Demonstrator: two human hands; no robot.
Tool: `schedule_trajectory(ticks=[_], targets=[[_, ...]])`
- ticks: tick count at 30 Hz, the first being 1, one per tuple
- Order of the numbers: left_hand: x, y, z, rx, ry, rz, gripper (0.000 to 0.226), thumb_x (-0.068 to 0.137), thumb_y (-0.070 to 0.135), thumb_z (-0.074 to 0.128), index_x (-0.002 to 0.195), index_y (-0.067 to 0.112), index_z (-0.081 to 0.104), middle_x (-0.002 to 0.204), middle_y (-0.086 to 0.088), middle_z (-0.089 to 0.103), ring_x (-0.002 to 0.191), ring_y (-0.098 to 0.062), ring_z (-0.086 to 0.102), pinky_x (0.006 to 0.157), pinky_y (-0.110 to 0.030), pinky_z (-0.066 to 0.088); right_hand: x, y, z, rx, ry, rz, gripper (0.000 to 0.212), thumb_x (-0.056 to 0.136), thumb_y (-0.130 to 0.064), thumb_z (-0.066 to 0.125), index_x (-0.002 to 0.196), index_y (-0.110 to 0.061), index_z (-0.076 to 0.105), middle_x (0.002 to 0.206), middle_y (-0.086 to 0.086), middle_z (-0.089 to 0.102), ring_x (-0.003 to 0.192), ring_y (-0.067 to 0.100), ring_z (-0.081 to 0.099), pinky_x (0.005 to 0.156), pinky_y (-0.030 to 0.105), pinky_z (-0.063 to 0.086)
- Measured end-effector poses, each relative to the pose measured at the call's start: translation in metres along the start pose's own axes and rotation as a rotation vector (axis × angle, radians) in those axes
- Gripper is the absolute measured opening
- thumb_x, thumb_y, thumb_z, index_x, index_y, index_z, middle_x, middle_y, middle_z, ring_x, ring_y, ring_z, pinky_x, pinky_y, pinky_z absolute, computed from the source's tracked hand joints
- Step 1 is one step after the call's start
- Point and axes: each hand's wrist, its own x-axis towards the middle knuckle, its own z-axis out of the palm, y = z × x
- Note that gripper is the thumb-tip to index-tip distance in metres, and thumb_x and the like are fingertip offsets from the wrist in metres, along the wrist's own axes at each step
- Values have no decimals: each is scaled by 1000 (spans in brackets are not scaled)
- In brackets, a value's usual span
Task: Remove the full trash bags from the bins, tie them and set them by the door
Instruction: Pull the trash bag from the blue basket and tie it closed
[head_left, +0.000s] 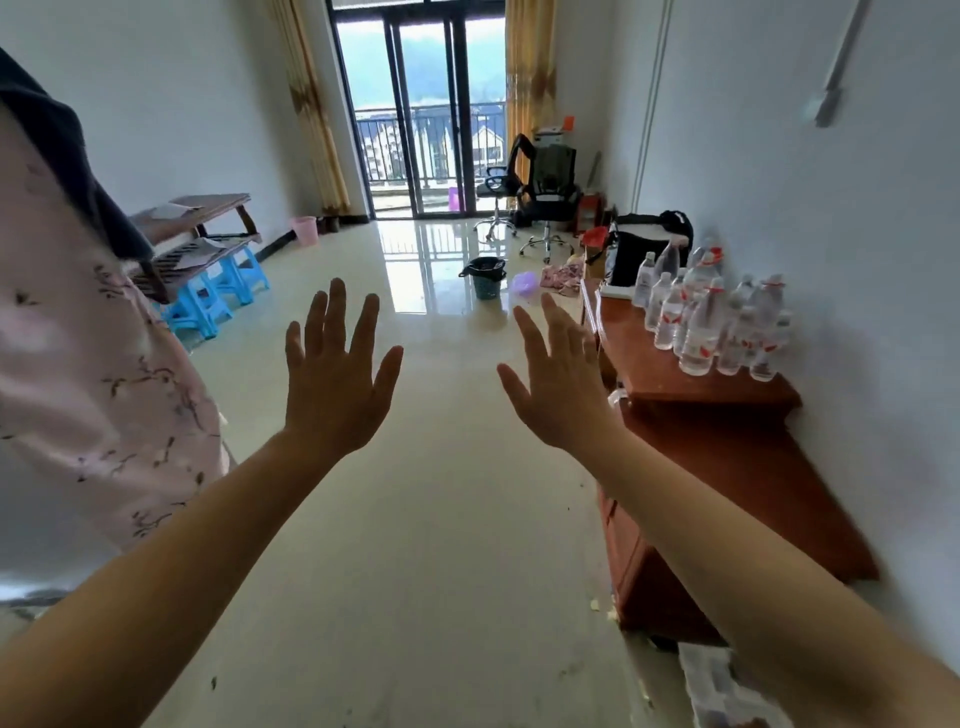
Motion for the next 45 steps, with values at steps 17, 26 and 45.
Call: schedule_trajectory(ticks=[17, 26, 45], targets=[[284, -212, 289, -64, -109, -220, 73, 99, 64, 16, 161, 30, -1, 168, -8, -16, 155, -30, -7, 121, -62, 9, 388, 33, 299, -36, -155, -107, 72, 99, -50, 47, 157, -16, 20, 163, 21, 13, 145, 40, 25, 115, 54, 26], [515, -253, 442, -148, -159, -42, 73, 100, 62, 16, 161, 26, 0, 168, -10, -13, 155, -30, -7, 121, -60, 9, 581, 134, 389, -31, -84, 120, 73, 99, -50, 44, 158, -22, 11, 164, 17, 5, 148, 38, 17, 117, 54, 18], [964, -328, 809, -130, -183, 30, 73, 97, 66, 14, 160, 32, -3, 167, -7, -20, 155, -30, -13, 120, -64, 8, 1053, 334, 666, 19, -123, 172, 74, 100, -52, 41, 159, -24, 6, 167, 10, -5, 150, 35, 10, 117, 56, 16]])
